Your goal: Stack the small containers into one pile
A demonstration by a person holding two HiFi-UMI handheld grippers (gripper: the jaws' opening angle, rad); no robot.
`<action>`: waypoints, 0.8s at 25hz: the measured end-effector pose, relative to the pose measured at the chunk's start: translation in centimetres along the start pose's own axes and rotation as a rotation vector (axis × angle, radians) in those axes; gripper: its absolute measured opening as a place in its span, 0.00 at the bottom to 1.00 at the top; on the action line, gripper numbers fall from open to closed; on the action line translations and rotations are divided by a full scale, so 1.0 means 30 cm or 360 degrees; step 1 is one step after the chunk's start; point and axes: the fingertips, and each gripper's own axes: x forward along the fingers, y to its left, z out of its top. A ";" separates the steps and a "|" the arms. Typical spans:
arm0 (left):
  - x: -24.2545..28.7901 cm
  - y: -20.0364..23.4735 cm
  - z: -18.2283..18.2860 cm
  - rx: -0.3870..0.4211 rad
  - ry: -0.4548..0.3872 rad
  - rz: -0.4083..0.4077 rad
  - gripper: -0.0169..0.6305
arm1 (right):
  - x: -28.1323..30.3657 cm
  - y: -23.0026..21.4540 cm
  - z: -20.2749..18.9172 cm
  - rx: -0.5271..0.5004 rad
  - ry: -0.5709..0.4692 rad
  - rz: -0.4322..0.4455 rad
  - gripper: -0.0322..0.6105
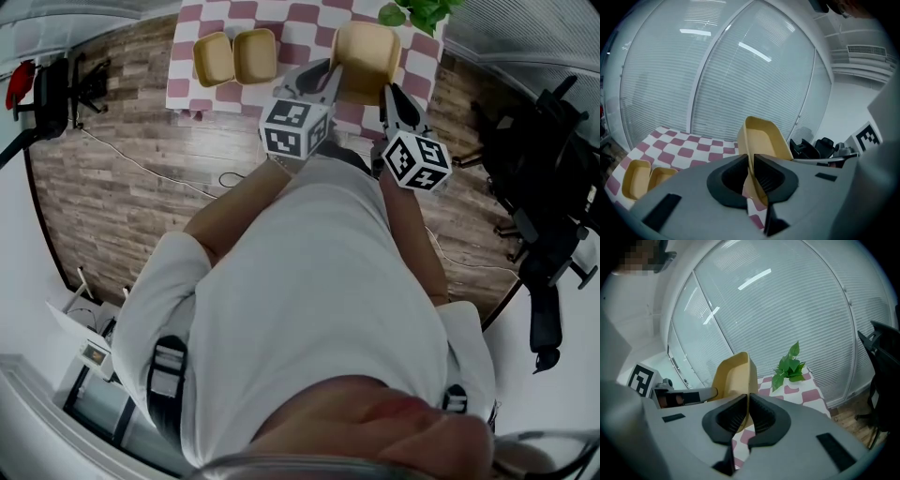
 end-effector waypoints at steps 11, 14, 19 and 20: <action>-0.099 0.121 0.025 -0.0048 -0.0061 0.0105 0.12 | 0.072 0.135 -0.008 -0.0052 0.0038 0.0116 0.12; -0.139 0.199 0.034 -0.0063 -0.0075 0.0124 0.12 | 0.119 0.207 -0.022 -0.0064 0.0047 0.0133 0.12; -0.223 0.351 0.061 -0.0088 -0.0102 0.0140 0.12 | 0.211 0.353 -0.052 -0.0082 0.0063 0.0157 0.12; -0.242 0.384 0.063 -0.0097 -0.0103 0.0142 0.12 | 0.230 0.386 -0.058 -0.0088 0.0067 0.0159 0.12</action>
